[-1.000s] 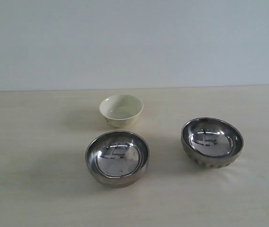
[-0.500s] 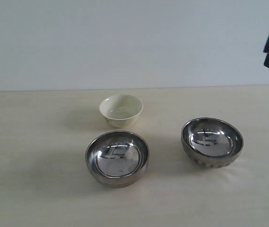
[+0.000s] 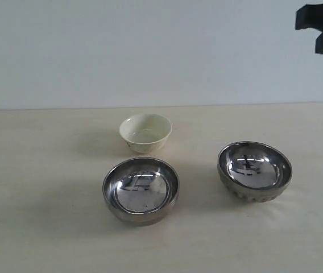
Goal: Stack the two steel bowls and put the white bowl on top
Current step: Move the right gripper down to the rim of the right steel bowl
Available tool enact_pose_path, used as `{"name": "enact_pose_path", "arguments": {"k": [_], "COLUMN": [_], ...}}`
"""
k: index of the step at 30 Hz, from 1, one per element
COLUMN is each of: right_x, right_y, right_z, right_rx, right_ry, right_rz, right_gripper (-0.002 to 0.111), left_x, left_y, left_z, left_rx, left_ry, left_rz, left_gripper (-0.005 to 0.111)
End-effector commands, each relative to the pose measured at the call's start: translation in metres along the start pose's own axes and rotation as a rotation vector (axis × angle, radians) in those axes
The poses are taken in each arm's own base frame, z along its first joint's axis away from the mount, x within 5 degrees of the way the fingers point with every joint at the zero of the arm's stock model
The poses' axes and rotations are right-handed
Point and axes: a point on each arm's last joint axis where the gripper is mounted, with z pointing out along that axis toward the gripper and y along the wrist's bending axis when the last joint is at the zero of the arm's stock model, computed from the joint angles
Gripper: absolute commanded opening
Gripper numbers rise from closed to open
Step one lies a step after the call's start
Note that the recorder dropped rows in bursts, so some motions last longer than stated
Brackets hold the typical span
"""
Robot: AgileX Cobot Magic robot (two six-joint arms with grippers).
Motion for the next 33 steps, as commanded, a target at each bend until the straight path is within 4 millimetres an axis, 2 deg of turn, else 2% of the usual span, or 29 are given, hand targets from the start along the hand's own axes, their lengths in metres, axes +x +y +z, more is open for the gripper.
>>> {"name": "enact_pose_path", "arguments": {"k": [1, 5, 11, 17, 22, 26, 33], "right_x": [-0.01, -0.008, 0.013, 0.045, 0.068, 0.082, 0.09], "right_y": [-0.009, -0.008, -0.004, 0.007, 0.01, 0.005, -0.022], "right_z": [-0.004, 0.011, 0.066, 0.124, 0.159, 0.177, 0.192], "right_rx": [0.107, 0.136, 0.188, 0.121, 0.113, 0.098, -0.01], "right_ry": [-0.016, 0.064, 0.267, 0.42, 0.495, 0.558, 0.631], "right_rz": [-0.026, -0.069, -0.153, -0.163, -0.175, -0.181, -0.053], "right_gripper": [0.045, 0.045, 0.045, 0.045, 0.045, 0.045, 0.045], "left_x": [0.001, 0.001, 0.001, 0.001, 0.001, 0.001, 0.001], "left_y": [0.0, 0.0, 0.0, 0.0, 0.0, 0.0, 0.0], "left_z": [0.0, 0.0, 0.0, 0.0, 0.0, 0.0, 0.0], "left_rx": [-0.003, -0.003, -0.003, -0.003, -0.003, -0.003, -0.003], "left_ry": [0.001, 0.001, 0.001, 0.001, 0.001, 0.001, 0.001], "left_rz": [-0.001, -0.001, -0.001, -0.001, -0.001, -0.001, -0.001], "left_gripper": [0.004, 0.004, 0.004, 0.004, 0.004, 0.004, 0.004]}}
